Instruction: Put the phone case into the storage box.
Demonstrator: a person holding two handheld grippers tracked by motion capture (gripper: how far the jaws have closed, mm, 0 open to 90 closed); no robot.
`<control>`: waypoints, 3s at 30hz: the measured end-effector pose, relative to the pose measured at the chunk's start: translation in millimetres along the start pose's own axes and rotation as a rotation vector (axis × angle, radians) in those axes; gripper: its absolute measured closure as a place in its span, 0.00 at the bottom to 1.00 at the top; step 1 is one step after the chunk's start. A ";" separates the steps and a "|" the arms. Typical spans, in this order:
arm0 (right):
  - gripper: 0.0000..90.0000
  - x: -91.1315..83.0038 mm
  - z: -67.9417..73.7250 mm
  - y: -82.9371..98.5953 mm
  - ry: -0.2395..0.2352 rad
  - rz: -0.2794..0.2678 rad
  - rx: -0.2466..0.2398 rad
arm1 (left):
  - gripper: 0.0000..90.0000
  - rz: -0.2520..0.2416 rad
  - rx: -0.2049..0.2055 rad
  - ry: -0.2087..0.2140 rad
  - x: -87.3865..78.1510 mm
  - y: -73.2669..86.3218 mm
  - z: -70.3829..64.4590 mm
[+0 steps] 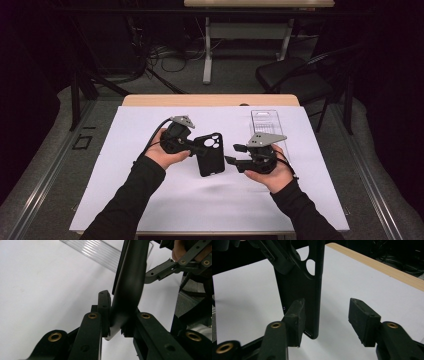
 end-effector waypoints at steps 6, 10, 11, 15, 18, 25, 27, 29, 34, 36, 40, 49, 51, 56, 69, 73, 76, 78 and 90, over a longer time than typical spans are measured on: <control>0.57 -2.1 3.9 -4.5 -0.015 -0.018 -0.023 | 0.90 0.005 0.020 0.002 2.3 -2.4 -4.3; 0.57 -2.3 3.7 -5.2 0.002 -0.014 -0.053 | 0.90 0.012 0.030 0.007 4.2 -2.6 -7.4; 0.57 -2.4 3.2 -5.2 0.008 -0.013 -0.053 | 0.90 0.012 0.030 0.004 4.7 -2.6 -7.8; 0.61 -1.8 3.0 -3.2 0.006 0.002 -0.045 | 0.90 0.012 0.035 0.007 4.7 -3.3 -9.8; 0.63 -0.8 3.1 -2.4 -0.003 0.003 -0.039 | 0.90 0.015 0.041 0.013 4.6 -4.6 -12.2; 0.68 0.5 4.8 0.7 -0.021 0.027 -0.030 | 0.90 0.026 0.049 0.017 7.2 -5.4 -15.2; 0.70 0.9 5.0 1.1 -0.026 0.030 -0.027 | 0.90 0.033 0.053 0.018 8.1 -5.1 -15.4; 0.70 0.3 4.8 0.8 -0.028 0.029 -0.022 | 0.90 0.032 0.051 0.013 9.1 -5.2 -15.6; 0.72 -1.7 5.1 -1.2 -0.030 0.018 -0.013 | 0.90 0.049 0.055 0.015 12.3 -4.0 -16.5; 0.71 -2.9 5.1 -2.4 -0.027 0.012 -0.011 | 0.90 0.055 0.056 0.016 13.5 -3.7 -16.9; 0.72 -5.5 5.2 -6.0 -0.020 0.006 -0.014 | 0.90 0.061 0.056 0.016 15.6 -3.4 -17.7; 0.76 -13.1 4.9 -19.4 -0.005 0.008 -0.026 | 0.90 0.068 0.064 0.017 17.9 -3.4 -19.3; 0.77 -14.2 5.0 -22.0 -0.007 0.011 -0.026 | 0.90 0.067 0.068 0.016 18.2 -3.6 -19.3; 0.79 -16.9 5.3 -27.8 -0.004 0.023 -0.035 | 0.90 0.070 0.074 0.019 19.0 -3.8 -19.9; 0.86 -18.8 5.8 -31.4 -0.031 0.075 -0.020 | 0.90 0.076 0.085 0.029 21.3 -3.9 -23.8; 0.88 -18.8 5.6 -31.1 -0.035 0.078 -0.018 | 0.90 0.075 0.085 0.029 21.3 -4.0 -24.0; 0.89 -19.0 5.1 -30.7 -0.039 0.082 -0.013 | 0.90 0.077 0.087 0.027 21.6 -3.8 -24.2; 0.90 -18.9 5.1 -30.4 -0.038 0.085 -0.009 | 0.90 0.078 0.086 0.030 21.8 -3.6 -24.5; 0.91 -19.7 5.3 -30.1 -0.035 0.099 0.016 | 0.90 0.082 0.096 0.027 22.9 -3.4 -24.9</control>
Point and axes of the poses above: each handheld gripper's, and its own axes: x roughly forward along the jaws, y roughly out of its underside, z roughly to its left, the point moved 8 cm from there along x, roughly forward along the jaws
